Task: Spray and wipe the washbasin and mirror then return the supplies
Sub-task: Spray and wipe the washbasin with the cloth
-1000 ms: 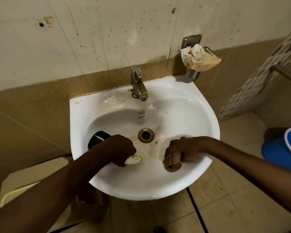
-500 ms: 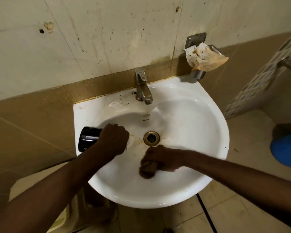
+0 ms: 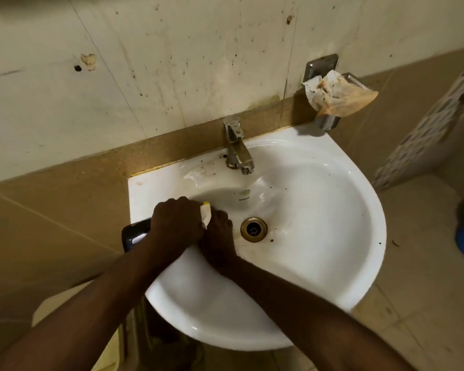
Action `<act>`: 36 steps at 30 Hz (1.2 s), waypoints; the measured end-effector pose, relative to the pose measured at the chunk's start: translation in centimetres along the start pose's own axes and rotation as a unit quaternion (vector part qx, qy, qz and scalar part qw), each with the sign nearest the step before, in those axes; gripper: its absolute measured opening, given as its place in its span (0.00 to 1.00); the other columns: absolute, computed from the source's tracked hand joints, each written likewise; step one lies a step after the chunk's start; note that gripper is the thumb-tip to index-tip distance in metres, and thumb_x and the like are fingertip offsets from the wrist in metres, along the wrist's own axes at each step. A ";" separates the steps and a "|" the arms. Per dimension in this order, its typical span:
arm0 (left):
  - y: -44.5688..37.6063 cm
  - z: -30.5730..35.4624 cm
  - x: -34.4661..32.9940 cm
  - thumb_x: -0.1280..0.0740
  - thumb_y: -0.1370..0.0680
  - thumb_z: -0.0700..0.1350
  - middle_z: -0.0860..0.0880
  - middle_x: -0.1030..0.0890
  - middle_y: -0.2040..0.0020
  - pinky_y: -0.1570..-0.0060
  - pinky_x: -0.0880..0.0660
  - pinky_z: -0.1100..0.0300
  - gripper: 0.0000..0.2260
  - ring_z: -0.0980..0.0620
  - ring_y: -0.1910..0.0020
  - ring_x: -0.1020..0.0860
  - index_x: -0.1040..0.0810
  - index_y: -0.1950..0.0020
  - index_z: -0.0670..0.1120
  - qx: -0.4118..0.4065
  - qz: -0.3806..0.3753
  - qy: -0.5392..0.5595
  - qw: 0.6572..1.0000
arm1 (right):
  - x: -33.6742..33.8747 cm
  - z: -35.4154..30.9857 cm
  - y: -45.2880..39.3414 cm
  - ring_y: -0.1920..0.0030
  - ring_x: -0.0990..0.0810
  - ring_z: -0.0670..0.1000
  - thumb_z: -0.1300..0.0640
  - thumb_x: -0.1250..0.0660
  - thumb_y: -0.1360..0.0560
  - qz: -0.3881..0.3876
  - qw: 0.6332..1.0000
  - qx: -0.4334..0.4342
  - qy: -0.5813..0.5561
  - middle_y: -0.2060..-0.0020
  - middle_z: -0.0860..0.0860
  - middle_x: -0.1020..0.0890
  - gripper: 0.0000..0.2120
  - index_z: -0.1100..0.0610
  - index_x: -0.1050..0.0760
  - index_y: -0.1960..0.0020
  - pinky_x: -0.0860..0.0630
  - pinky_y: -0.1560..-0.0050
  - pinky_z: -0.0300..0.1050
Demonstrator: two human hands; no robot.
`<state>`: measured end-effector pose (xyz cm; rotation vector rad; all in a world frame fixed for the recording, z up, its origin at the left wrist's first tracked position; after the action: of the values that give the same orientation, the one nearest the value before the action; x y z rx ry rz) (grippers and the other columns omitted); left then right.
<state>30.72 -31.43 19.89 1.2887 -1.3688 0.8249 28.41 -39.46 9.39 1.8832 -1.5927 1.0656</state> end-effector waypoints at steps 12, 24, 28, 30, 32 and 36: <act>0.1 3.6 -3.0 0.35 0.25 0.50 0.46 0.18 0.57 0.60 0.30 0.58 0.11 0.46 0.58 0.20 0.21 0.51 0.44 -0.006 0.050 0.045 0.998 | 11.4 14.6 -2.5 0.52 0.24 0.58 0.51 0.32 0.28 0.030 0.904 0.253 0.344 0.51 0.49 0.18 0.04 0.44 0.20 0.56 0.28 0.59 0.50; -0.9 4.1 -3.8 0.34 0.26 0.51 0.46 0.20 0.49 0.55 0.29 0.58 0.14 0.46 0.51 0.21 0.24 0.45 0.45 -0.104 -0.006 -0.030 0.994 | 4.6 8.9 -0.1 0.47 0.26 0.65 0.49 0.34 0.26 -0.036 0.987 -0.117 0.108 0.43 0.59 0.26 0.21 0.56 0.32 0.37 0.24 0.51 0.58; -0.6 3.7 -3.6 0.36 0.25 0.53 0.45 0.19 0.49 0.54 0.29 0.58 0.14 0.45 0.50 0.21 0.23 0.46 0.45 -0.086 0.027 -0.022 0.996 | 3.4 6.7 -0.4 0.44 0.28 0.65 0.50 0.33 0.25 -0.104 0.989 -0.049 0.092 0.41 0.61 0.26 0.22 0.59 0.30 0.36 0.28 0.44 0.59; -0.6 3.5 -3.2 0.34 0.26 0.51 0.46 0.19 0.50 0.55 0.29 0.58 0.13 0.45 0.50 0.21 0.23 0.46 0.45 -0.072 0.023 -0.025 0.997 | 4.3 7.0 0.1 0.40 0.28 0.63 0.51 0.34 0.24 -0.219 0.960 0.100 0.140 0.38 0.60 0.26 0.23 0.59 0.31 0.33 0.30 0.39 0.57; -0.5 3.3 -2.9 0.33 0.27 0.49 0.46 0.20 0.50 0.55 0.27 0.57 0.13 0.46 0.51 0.21 0.23 0.45 0.45 -0.060 0.016 -0.023 0.998 | 6.2 8.6 1.4 0.37 0.28 0.59 0.48 0.34 0.23 -0.315 0.910 0.207 0.174 0.37 0.55 0.26 0.22 0.54 0.30 0.32 0.31 0.38 0.55; -0.3 4.6 -2.7 0.34 0.26 0.48 0.45 0.20 0.49 0.55 0.29 0.57 0.13 0.46 0.50 0.22 0.24 0.45 0.44 -0.075 -0.006 -0.014 0.997 | 10.4 12.6 1.6 0.40 0.31 0.61 0.42 0.37 0.24 -0.282 0.928 0.046 0.239 0.39 0.51 0.28 0.18 0.44 0.29 0.36 0.30 0.43 0.55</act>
<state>29.71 -35.19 16.14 1.1954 -1.4161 0.6839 30.65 -55.73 9.79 1.7880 -0.6810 1.2127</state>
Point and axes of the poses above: each hand's wrist, its own y-axis away from the middle knuckle, its own x-axis out of the back of the hand, z = x × y, the point moved 1 cm from there along -y, towards the middle knuckle
